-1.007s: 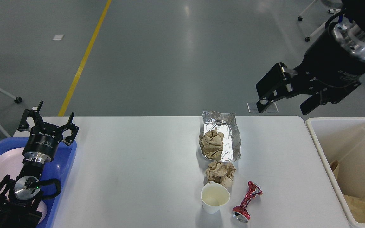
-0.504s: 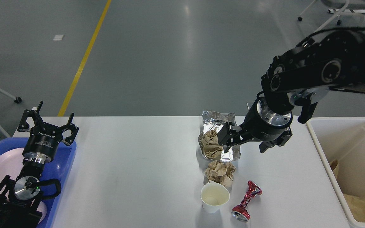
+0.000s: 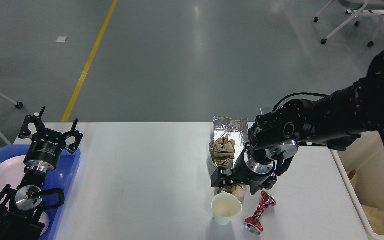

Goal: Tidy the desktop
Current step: 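Lower the right gripper onto the white paper cup and grasp it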

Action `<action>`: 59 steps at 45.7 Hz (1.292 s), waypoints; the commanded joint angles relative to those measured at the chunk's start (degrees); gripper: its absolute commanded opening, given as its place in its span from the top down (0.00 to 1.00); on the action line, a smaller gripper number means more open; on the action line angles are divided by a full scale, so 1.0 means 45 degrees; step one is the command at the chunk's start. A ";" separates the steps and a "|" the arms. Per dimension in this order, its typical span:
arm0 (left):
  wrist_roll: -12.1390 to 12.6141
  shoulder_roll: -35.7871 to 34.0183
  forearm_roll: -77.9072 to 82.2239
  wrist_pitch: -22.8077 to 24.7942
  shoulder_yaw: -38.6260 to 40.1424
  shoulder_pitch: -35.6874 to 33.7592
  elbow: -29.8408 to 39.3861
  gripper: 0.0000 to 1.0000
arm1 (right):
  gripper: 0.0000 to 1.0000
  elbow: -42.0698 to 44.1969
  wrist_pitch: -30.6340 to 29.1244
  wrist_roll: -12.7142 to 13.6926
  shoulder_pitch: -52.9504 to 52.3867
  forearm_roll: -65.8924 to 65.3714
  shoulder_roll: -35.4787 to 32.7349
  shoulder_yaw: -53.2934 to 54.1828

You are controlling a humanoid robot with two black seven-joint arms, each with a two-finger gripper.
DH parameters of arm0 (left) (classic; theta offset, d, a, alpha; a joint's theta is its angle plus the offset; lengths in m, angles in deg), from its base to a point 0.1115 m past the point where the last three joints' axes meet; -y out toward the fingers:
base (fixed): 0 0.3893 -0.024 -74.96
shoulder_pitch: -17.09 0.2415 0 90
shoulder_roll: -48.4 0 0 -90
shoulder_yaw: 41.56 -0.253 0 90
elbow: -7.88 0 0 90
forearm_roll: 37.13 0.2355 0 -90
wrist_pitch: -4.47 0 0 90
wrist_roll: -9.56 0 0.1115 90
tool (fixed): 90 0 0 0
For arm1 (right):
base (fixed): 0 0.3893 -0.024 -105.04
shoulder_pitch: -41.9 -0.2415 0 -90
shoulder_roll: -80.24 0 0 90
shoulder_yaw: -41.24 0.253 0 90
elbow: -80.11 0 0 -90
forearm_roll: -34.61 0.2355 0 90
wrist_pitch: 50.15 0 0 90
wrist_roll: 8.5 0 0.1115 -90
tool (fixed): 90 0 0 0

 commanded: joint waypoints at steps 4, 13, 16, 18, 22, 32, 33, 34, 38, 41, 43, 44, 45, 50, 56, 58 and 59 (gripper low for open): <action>0.0001 0.0000 0.0000 0.0000 0.0000 -0.0006 0.0002 0.04 | 0.00 0.0482 0.1318 0.0018 0.1301 -0.0176 0.0640 -0.0035; 0.0001 0.0000 0.0000 0.0000 0.0000 -0.0006 0.0002 0.04 | 0.00 0.0716 0.2451 0.0018 0.2004 -0.0625 0.0894 -0.0133; 0.0001 0.0000 0.0000 0.0000 0.0000 -0.0006 0.0002 0.04 | 0.00 0.0756 0.2803 0.0018 0.2219 -0.0645 0.0972 -0.0152; 0.0001 0.0000 0.0000 0.0000 0.0000 0.0014 0.0002 0.04 | 0.00 0.0756 0.2882 0.0018 0.2239 -0.0665 0.0991 -0.0191; 0.0001 0.0000 0.0000 0.0000 0.0000 -0.0006 0.0002 0.04 | 0.00 0.0756 0.2882 0.0018 0.2317 -0.0665 0.1011 -0.0192; 0.0001 0.0000 0.0000 0.0000 0.0000 -0.0006 0.0002 0.04 | 0.04 0.0756 0.2902 0.0018 0.2357 -0.0450 0.1011 -0.0328; 0.0020 0.0000 0.0000 0.0000 0.0000 -0.0006 0.0002 0.04 | 0.04 0.0756 0.2902 0.0018 0.2376 -0.0450 0.1011 -0.0367; 0.0001 0.0000 0.0000 0.0000 0.0000 -0.0006 0.0002 0.04 | 0.04 0.0756 0.2902 0.0018 0.2376 -0.0450 0.1011 -0.0368; 0.0001 0.0000 0.0000 0.0000 0.0000 -0.0006 0.0002 0.04 | 0.11 0.0756 0.2902 -0.0001 0.2454 -0.0450 0.1050 -0.0387; 0.0001 0.0000 0.0000 0.0000 0.0000 -0.0006 0.0002 0.04 | 0.20 0.0736 0.2902 0.0018 0.2513 -0.0392 0.1070 -0.0387; 0.0020 0.0000 0.0000 0.0000 0.0000 -0.0006 0.0002 0.04 | 0.27 0.0717 0.2902 0.0018 0.2532 -0.0275 0.1070 -0.0387; 0.0001 0.0000 0.0000 0.0000 0.0000 -0.0006 0.0002 0.04 | 0.32 0.0697 0.2902 0.0018 0.2532 -0.0177 0.1070 -0.0387; 0.0001 0.0000 0.0000 0.0000 0.0000 -0.0006 0.0002 0.04 | 0.39 0.0678 0.2882 0.0018 0.2532 -0.0080 0.1070 -0.0387; 0.0001 0.0000 0.0000 0.0000 0.0000 -0.0006 0.0002 0.04 | 0.75 0.0658 0.2804 0.0018 0.2571 0.0817 0.1050 -0.0407; 0.0001 0.0000 0.0000 0.0000 0.0000 -0.0006 0.0002 0.04 | 1.00 0.0600 0.2843 -0.0001 0.2571 0.1854 0.1030 -0.0445; 0.0001 0.0000 0.0000 0.0000 0.0000 -0.0006 0.0002 0.04 | 1.00 0.0541 0.2843 -0.0001 0.2571 0.1913 0.1030 -0.0523; 0.0001 0.0000 0.0000 0.0000 0.0000 -0.0006 0.0002 0.04 | 1.00 0.0522 0.2901 -0.0001 0.2571 0.1933 0.1030 -0.0543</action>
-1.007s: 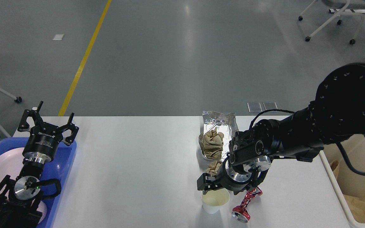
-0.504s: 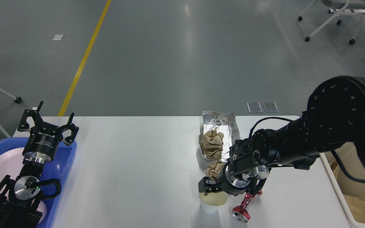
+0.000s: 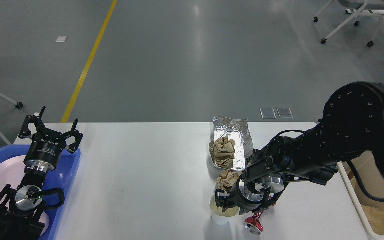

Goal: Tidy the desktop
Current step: 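Lower the right gripper onto the white paper cup and grasp it, then carry the white paper cup into the white bin and release it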

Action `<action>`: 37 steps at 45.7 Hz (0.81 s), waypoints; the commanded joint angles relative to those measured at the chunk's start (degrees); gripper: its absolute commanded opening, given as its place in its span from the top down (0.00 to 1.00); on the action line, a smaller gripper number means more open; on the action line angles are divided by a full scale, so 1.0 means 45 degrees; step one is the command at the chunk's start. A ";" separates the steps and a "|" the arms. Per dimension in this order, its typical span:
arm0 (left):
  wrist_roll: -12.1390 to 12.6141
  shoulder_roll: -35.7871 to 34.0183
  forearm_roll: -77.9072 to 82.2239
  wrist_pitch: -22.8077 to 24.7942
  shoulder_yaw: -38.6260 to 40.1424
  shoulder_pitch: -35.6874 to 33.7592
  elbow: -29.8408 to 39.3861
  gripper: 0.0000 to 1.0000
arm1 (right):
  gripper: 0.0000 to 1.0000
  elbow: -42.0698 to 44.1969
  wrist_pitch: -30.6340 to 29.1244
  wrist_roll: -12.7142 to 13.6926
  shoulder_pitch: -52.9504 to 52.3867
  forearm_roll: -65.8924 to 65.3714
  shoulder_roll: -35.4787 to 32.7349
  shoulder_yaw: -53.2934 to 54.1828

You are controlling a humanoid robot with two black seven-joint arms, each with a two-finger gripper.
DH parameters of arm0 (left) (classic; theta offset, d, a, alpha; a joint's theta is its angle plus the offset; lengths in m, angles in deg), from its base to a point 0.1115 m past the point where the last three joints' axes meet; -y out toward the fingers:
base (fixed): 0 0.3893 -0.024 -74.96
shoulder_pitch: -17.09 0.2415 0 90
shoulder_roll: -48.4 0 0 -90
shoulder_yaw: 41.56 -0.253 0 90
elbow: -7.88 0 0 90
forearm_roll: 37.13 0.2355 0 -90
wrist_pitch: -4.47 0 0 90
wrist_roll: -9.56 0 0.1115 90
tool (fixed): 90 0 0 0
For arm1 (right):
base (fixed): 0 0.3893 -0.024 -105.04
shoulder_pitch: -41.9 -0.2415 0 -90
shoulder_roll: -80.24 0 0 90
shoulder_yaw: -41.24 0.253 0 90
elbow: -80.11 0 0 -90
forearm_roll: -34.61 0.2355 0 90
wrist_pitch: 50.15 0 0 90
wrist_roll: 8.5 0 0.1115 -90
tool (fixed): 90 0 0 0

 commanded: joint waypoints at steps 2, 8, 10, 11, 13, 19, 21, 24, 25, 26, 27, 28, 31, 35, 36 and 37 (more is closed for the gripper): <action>0.0013 0.0000 0.0000 0.0000 0.0000 0.0001 0.0001 0.04 | 1.00 -0.0101 0.0177 -0.0018 0.0004 0.0414 -0.0028 -0.0110; -0.0007 0.0000 0.0000 0.0000 0.0000 0.0001 0.0001 0.04 | 1.00 -0.0101 0.0314 -0.0018 0.0004 0.0883 -0.0047 -0.0110; -0.0007 0.0000 0.0000 0.0000 0.0000 0.0001 0.0001 0.04 | 1.00 -0.0101 0.0392 -0.0018 0.0004 0.0922 -0.0047 -0.0110; -0.0007 0.0000 0.0000 0.0000 0.0000 0.0001 0.0001 0.04 | 1.00 -0.0101 0.0392 -0.0018 -0.0016 0.0942 -0.0047 -0.0110; -0.0007 0.0000 0.0000 0.0000 0.0000 0.0001 0.0001 0.04 | 1.00 -0.0101 0.0412 -0.0018 -0.0016 0.0942 -0.0047 -0.0110; -0.0007 0.0000 0.0000 0.0000 0.0000 0.0020 0.0001 0.04 | 1.00 -0.0101 0.0353 -0.0018 -0.0016 0.0922 -0.0067 -0.0130; -0.0006 0.0000 0.0000 0.0000 0.0000 0.0001 0.0001 0.04 | 1.00 -0.0101 0.0295 -0.0018 -0.0035 0.0942 -0.0067 -0.0130; 0.0013 0.0000 0.0000 0.0000 0.0000 0.0001 0.0001 0.04 | 1.00 -0.0179 0.0158 -0.0018 -0.0230 0.0942 -0.0144 -0.0130; 0.0013 0.0000 0.0000 0.0000 0.0000 0.0001 0.0001 0.04 | 1.00 -0.0257 0.0119 -0.0018 -0.0308 0.0942 -0.0222 -0.0130; -0.0006 0.0000 0.0000 0.0000 0.0000 0.0001 0.0001 0.04 | 1.00 -0.0412 0.0022 -0.0018 -0.0464 0.0961 -0.0378 -0.0130; -0.0007 0.0000 0.0000 0.0000 0.0000 0.0001 0.0001 0.04 | 1.00 -0.0568 -0.0134 -0.0018 -0.0697 0.0961 -0.0515 -0.0130; -0.0007 0.0000 0.0000 0.0000 0.0000 0.0001 0.0001 0.04 | 1.00 -0.0725 -0.0309 -0.0038 -0.0951 0.0981 -0.0651 -0.0130; -0.0007 0.0000 0.0000 0.0000 0.0000 0.0001 0.0001 0.04 | 1.00 -0.1077 -0.0992 -0.0038 -0.1693 0.1000 -0.1022 -0.0130; -0.0007 0.0000 0.0000 0.0000 0.0000 0.0001 0.0001 0.04 | 1.00 -0.1409 -0.2593 -0.0038 -0.3021 0.1020 -0.1745 -0.0130; 0.0013 0.0000 0.0000 0.0000 0.0000 0.0001 0.0001 0.04 | 1.00 -0.1487 -0.2905 -0.0038 -0.3294 0.1020 -0.1901 -0.0149; 0.0013 0.0000 0.0000 0.0000 0.0000 0.0020 0.0001 0.04 | 1.00 -0.1565 -0.3257 -0.0038 -0.3587 0.1020 -0.2057 -0.0169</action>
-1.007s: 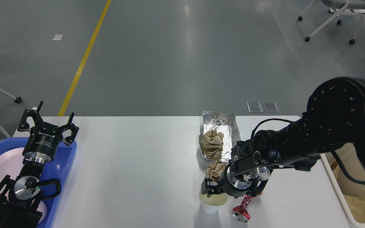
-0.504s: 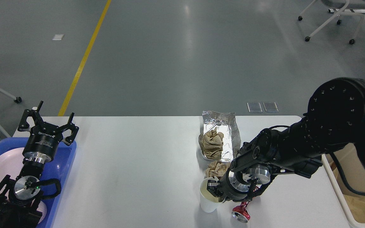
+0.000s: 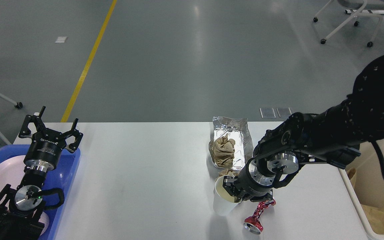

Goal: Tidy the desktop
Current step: 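Carry the white paper cup into the white bin and release it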

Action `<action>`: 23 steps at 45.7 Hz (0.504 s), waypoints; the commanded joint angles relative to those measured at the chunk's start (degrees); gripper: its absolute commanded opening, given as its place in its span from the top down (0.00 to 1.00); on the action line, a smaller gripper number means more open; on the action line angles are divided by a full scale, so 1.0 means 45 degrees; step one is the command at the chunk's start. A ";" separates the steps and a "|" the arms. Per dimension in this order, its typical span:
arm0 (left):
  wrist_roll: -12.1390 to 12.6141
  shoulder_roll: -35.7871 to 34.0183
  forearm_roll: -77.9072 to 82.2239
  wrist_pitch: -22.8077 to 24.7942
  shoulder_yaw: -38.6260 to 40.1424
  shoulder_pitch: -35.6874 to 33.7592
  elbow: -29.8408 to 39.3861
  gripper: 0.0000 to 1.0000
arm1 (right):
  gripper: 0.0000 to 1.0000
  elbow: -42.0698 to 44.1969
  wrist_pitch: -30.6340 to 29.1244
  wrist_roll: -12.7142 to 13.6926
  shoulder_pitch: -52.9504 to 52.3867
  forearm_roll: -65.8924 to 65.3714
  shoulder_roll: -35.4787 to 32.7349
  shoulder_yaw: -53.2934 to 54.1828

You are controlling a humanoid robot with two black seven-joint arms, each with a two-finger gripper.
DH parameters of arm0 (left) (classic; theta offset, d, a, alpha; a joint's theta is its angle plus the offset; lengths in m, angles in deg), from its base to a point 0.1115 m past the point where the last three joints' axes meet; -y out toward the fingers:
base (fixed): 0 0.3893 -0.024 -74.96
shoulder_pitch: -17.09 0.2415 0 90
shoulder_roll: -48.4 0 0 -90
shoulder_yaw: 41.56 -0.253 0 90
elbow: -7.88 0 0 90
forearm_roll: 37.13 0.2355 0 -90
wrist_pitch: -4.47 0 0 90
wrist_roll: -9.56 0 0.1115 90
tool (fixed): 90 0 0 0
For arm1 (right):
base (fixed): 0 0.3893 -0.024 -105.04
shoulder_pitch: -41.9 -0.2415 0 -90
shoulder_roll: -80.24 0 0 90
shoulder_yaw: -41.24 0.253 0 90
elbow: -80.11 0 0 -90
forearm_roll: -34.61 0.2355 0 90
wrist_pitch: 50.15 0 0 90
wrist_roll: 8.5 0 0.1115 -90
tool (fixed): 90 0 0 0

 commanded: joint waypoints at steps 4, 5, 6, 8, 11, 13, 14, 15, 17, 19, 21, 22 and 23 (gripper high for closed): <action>-0.0005 0.0000 0.0000 0.0000 0.0000 0.0019 -0.0004 0.04 | 1.00 -0.0514 -0.2987 -0.0001 -0.2546 -0.0005 -0.1236 -0.0173; -0.0005 0.0000 0.0000 0.0000 0.0000 0.0020 -0.0004 0.04 | 1.00 -0.0514 -0.3280 -0.0001 -0.2800 -0.0005 -0.1314 -0.0270; 0.0014 0.0000 0.0000 0.0000 0.0000 0.0000 -0.0004 0.04 | 1.00 -0.0514 -0.3553 -0.0001 -0.3035 -0.0005 -0.1392 -0.0407; -0.0005 0.0000 0.0000 0.0000 0.0000 0.0000 -0.0004 0.04 | 1.00 -0.0534 -0.3964 0.0018 -0.3523 -0.0005 -0.1548 -0.0603; -0.0005 0.0000 0.0000 0.0000 0.0000 0.0000 -0.0004 0.04 | 1.00 -0.0767 -0.4278 -0.0001 -0.4207 -0.0005 -0.1802 -0.0934; -0.0005 0.0000 0.0000 0.0000 0.0000 0.0019 -0.0004 0.04 | 1.00 -0.1079 -0.4357 -0.0001 -0.4753 -0.0025 -0.1959 -0.1208; -0.0005 0.0000 0.0000 0.0000 0.0000 0.0000 -0.0004 0.04 | 1.00 -0.1216 -0.4357 -0.0001 -0.5007 -0.0025 -0.2056 -0.1325; -0.0005 0.0000 0.0000 0.0000 0.0000 0.0019 -0.0004 0.04 | 1.00 -0.1333 -0.4357 -0.0001 -0.5261 -0.0044 -0.2134 -0.1461; -0.0005 0.0000 0.0000 0.0000 0.0000 0.0000 -0.0004 0.04 | 1.00 -0.1568 -0.4357 -0.0001 -0.5730 -0.0044 -0.2252 -0.1715; -0.0005 0.0000 0.0000 0.0000 0.0000 0.0019 -0.0004 0.04 | 1.00 -0.1783 -0.4357 -0.0001 -0.6179 -0.0044 -0.2350 -0.1989; -0.0005 0.0000 0.0000 0.0000 0.0000 0.0000 -0.0004 0.04 | 1.00 -0.2017 -0.4357 -0.0001 -0.6648 -0.0044 -0.2467 -0.2282; -0.0005 0.0000 0.0000 0.0000 0.0000 0.0019 -0.0004 0.04 | 1.00 -0.2134 -0.4357 -0.0001 -0.6921 -0.0044 -0.2525 -0.2419; -0.0005 0.0000 0.0000 0.0000 0.0000 0.0020 -0.0004 0.04 | 1.00 -0.2213 -0.4357 -0.0001 -0.7175 -0.0044 -0.2584 -0.2555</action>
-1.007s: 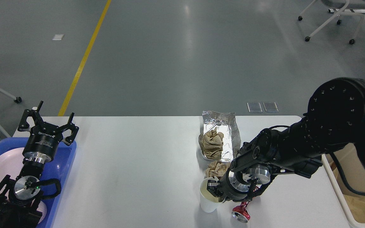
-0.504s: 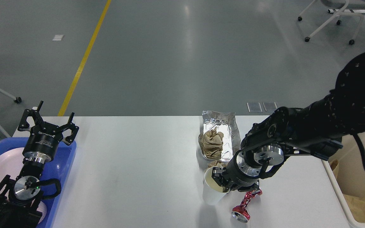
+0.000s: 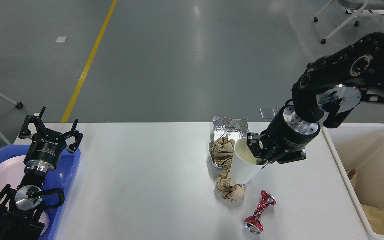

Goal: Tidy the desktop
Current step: 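Carry the white paper cup into the white bin and release it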

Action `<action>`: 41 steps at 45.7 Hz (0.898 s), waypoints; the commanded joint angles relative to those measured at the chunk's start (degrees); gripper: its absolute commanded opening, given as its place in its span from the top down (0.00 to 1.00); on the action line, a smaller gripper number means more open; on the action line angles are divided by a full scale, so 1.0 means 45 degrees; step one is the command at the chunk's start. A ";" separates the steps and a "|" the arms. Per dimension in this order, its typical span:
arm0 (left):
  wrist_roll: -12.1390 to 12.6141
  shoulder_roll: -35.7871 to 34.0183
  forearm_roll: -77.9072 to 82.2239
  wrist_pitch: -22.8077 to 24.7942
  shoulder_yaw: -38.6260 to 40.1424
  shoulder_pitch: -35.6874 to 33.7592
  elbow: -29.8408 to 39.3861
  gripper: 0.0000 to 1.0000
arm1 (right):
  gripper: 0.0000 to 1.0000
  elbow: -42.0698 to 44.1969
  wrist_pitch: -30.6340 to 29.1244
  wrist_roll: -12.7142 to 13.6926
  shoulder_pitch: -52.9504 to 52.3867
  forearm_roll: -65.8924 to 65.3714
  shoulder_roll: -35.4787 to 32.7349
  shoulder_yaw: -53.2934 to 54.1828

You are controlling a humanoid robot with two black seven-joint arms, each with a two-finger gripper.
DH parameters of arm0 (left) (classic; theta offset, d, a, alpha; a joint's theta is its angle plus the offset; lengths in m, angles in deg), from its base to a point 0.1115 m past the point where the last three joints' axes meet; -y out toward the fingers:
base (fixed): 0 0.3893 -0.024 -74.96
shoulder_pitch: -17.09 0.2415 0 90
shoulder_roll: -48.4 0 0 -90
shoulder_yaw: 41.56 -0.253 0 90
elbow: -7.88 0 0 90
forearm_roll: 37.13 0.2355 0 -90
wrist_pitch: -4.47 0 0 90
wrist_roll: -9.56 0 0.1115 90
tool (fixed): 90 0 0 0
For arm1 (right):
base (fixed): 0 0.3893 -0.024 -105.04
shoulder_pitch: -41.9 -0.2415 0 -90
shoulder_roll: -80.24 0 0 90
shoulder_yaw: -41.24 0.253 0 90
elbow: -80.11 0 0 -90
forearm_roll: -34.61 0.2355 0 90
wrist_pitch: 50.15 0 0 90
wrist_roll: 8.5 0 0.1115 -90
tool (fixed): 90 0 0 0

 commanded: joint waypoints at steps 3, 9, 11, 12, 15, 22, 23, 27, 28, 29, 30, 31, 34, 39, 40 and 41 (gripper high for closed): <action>-0.0001 0.0000 0.0000 0.0000 0.0000 0.0011 -0.0002 0.04 | 1.00 -0.0758 -0.0009 -0.0001 -0.1796 0.0000 -0.0427 -0.0988; -0.0001 0.0000 0.0000 0.0000 0.0000 0.0010 -0.0002 0.04 | 1.00 -0.0759 0.0186 -0.0001 -0.1876 0.0000 -0.0428 -0.1379; -0.0001 0.0000 0.0000 0.0000 0.0000 -0.0009 -0.0002 0.04 | 1.00 -0.0701 0.0225 -0.0001 -0.1720 -0.0020 -0.0466 -0.1496; -0.0001 0.0000 0.0000 0.0000 0.0000 -0.0009 -0.0002 0.04 | 1.00 -0.0642 0.0264 -0.0001 -0.1603 -0.0020 -0.0505 -0.1593; -0.0001 0.0000 0.0000 0.0000 0.0000 -0.0009 -0.0002 0.04 | 1.00 -0.0525 0.0692 0.0019 -0.1251 -0.0058 -0.0564 -0.2158; -0.0001 0.0000 0.0000 0.0000 0.0000 -0.0009 -0.0002 0.04 | 1.00 -0.0252 0.2703 -0.0001 0.0095 -0.0059 -0.0817 -0.4130; -0.0001 0.0000 0.0000 0.0000 0.0000 -0.0009 -0.0002 0.04 | 1.00 -0.0135 0.2977 -0.0001 0.0349 -0.0020 -0.0992 -0.4423; -0.0001 0.0000 0.0000 0.0000 0.0000 0.0011 -0.0002 0.04 | 1.00 0.0606 0.3935 -0.0001 0.1403 -0.0020 -0.2104 -0.5187; -0.0001 0.0000 0.0000 0.0000 0.0000 0.0011 -0.0002 0.04 | 1.00 0.0859 0.4111 -0.0020 0.1677 -0.0020 -0.2436 -0.5265; -0.0001 0.0000 0.0000 0.0000 0.0000 0.0011 -0.0002 0.04 | 1.00 0.1133 0.4228 -0.0001 0.1969 -0.0058 -0.2768 -0.5324; -0.0001 0.0000 0.0000 0.0000 0.0000 0.0011 -0.0002 0.04 | 1.00 0.1445 0.4307 -0.0020 0.2301 -0.0097 -0.3119 -0.5363; -0.0001 0.0000 0.0000 0.0000 0.0000 0.0011 -0.0002 0.04 | 1.00 0.1796 0.4346 -0.0020 0.2614 -0.0136 -0.3413 -0.5364; -0.0001 0.0000 0.0000 0.0000 0.0000 0.0011 -0.0002 0.04 | 1.00 0.3241 0.4386 -0.0040 0.4116 -0.0253 -0.4332 -0.5228; -0.0001 0.0000 0.0000 0.0000 0.0000 0.0011 -0.0002 0.04 | 1.00 0.5778 0.4386 -0.0079 0.6810 -0.0683 -0.4841 -0.4779; -0.0001 0.0000 0.0000 0.0000 0.0000 0.0011 -0.0002 0.04 | 1.00 0.6325 0.4386 -0.0079 0.7454 -0.0684 -0.4900 -0.4526; -0.0001 0.0000 0.0000 0.0000 0.0000 0.0011 -0.0002 0.04 | 1.00 0.6853 0.4386 -0.0079 0.8060 -0.0703 -0.4939 -0.4195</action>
